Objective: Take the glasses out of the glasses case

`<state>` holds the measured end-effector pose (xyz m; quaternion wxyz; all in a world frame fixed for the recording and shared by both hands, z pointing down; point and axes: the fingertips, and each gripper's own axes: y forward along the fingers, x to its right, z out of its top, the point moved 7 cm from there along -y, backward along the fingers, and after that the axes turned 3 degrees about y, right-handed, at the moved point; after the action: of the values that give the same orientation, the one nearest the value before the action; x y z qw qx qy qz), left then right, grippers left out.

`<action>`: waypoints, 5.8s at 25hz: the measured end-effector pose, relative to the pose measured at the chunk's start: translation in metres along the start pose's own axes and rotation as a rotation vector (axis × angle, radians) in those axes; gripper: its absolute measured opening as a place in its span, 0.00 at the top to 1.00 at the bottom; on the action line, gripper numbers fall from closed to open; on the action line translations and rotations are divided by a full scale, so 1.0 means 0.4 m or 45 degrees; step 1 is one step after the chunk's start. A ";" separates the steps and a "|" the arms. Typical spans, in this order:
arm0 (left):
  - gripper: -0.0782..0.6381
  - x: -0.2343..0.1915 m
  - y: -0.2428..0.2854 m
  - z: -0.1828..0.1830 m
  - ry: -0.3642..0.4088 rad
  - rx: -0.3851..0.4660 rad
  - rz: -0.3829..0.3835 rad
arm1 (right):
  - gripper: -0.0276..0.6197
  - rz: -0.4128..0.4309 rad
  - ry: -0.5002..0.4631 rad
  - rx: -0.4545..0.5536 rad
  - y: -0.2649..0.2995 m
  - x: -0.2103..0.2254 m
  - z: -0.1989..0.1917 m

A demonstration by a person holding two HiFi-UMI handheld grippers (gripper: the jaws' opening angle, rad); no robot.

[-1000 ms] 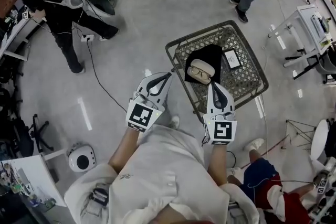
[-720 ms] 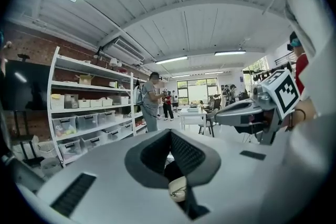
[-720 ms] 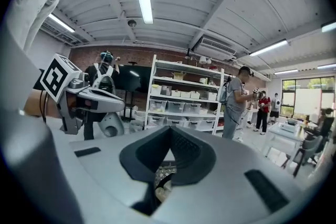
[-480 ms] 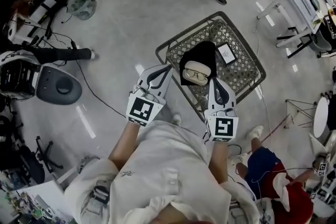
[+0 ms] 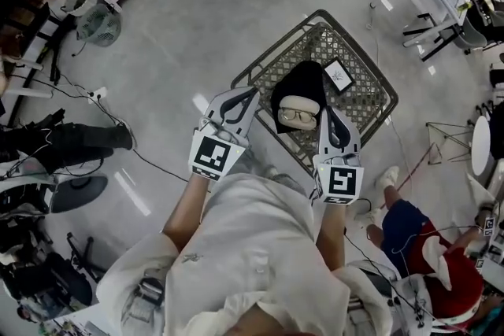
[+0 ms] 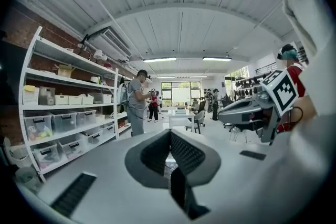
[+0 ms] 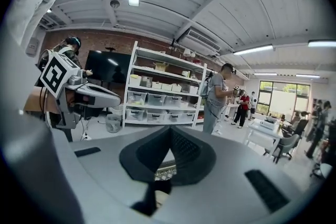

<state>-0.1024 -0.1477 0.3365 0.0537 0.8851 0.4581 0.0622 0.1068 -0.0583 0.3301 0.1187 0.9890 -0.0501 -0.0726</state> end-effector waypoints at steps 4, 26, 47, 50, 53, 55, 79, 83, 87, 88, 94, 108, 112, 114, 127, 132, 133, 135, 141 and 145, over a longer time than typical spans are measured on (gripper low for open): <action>0.87 -0.041 0.031 -0.029 -0.035 -0.003 -0.066 | 0.95 -0.033 -0.016 -0.026 0.033 -0.011 0.003; 0.87 0.003 0.172 -0.280 -0.112 -0.306 -0.157 | 0.95 0.127 0.028 -0.441 0.151 0.077 -0.352; 0.87 0.073 0.250 -0.408 -0.205 -0.485 -0.159 | 0.95 0.352 0.082 -0.655 0.181 0.087 -0.550; 0.87 0.083 0.266 -0.422 -0.208 -0.494 -0.174 | 0.95 0.366 0.077 -0.663 0.196 0.091 -0.566; 0.87 0.096 0.283 -0.438 -0.213 -0.504 -0.189 | 0.95 0.384 0.074 -0.674 0.208 0.092 -0.582; 0.87 0.105 0.289 -0.444 -0.221 -0.511 -0.195 | 0.95 0.404 0.062 -0.687 0.215 0.089 -0.590; 0.87 0.189 0.347 -0.612 -0.294 -0.681 -0.314 | 0.88 0.605 -0.174 -0.904 0.295 0.043 -0.781; 0.87 0.200 0.351 -0.628 -0.301 -0.696 -0.326 | 0.86 0.657 -0.257 -0.938 0.310 0.031 -0.817; 0.87 0.208 0.349 -0.633 -0.296 -0.703 -0.325 | 0.85 0.698 -0.292 -0.973 0.319 0.023 -0.845; 0.87 0.212 0.347 -0.635 -0.300 -0.708 -0.326 | 0.84 0.710 -0.304 -0.982 0.321 0.021 -0.852; 0.87 0.221 0.337 -0.642 -0.311 -0.727 -0.324 | 0.81 0.765 -0.380 -1.029 0.334 0.012 -0.889; 0.87 0.215 0.308 -0.645 -0.326 -0.739 -0.288 | 0.85 0.819 -0.416 -1.099 0.372 -0.004 -0.950; 0.87 0.222 0.302 -0.645 -0.328 -0.740 -0.286 | 0.91 0.819 -0.430 -1.118 0.378 -0.002 -0.958; 0.87 0.222 0.298 -0.644 -0.327 -0.742 -0.286 | 0.92 0.833 -0.433 -1.128 0.379 -0.003 -0.954; 0.87 0.220 0.297 -0.629 -0.292 -0.724 -0.301 | 0.93 0.808 -0.344 -1.125 0.361 -0.004 -0.929; 0.87 0.212 0.290 -0.616 -0.271 -0.710 -0.317 | 0.93 0.757 -0.297 -1.086 0.344 -0.009 -0.896; 0.87 0.211 0.289 -0.613 -0.266 -0.706 -0.320 | 0.93 0.744 -0.290 -1.076 0.339 -0.009 -0.888; 0.87 0.210 0.285 -0.606 -0.255 -0.697 -0.327 | 0.93 0.715 -0.280 -1.052 0.329 -0.008 -0.871; 0.87 0.203 0.274 -0.580 -0.216 -0.670 -0.351 | 0.93 0.623 -0.260 -0.977 0.305 0.005 -0.809; 0.87 0.195 0.266 -0.559 -0.186 -0.647 -0.361 | 0.93 0.552 -0.228 -0.917 0.284 0.017 -0.754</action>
<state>-0.0078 -0.1364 0.5780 0.3146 0.7725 0.5419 0.1029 0.1509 -0.1002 0.6465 0.4641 0.8408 -0.2383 -0.1444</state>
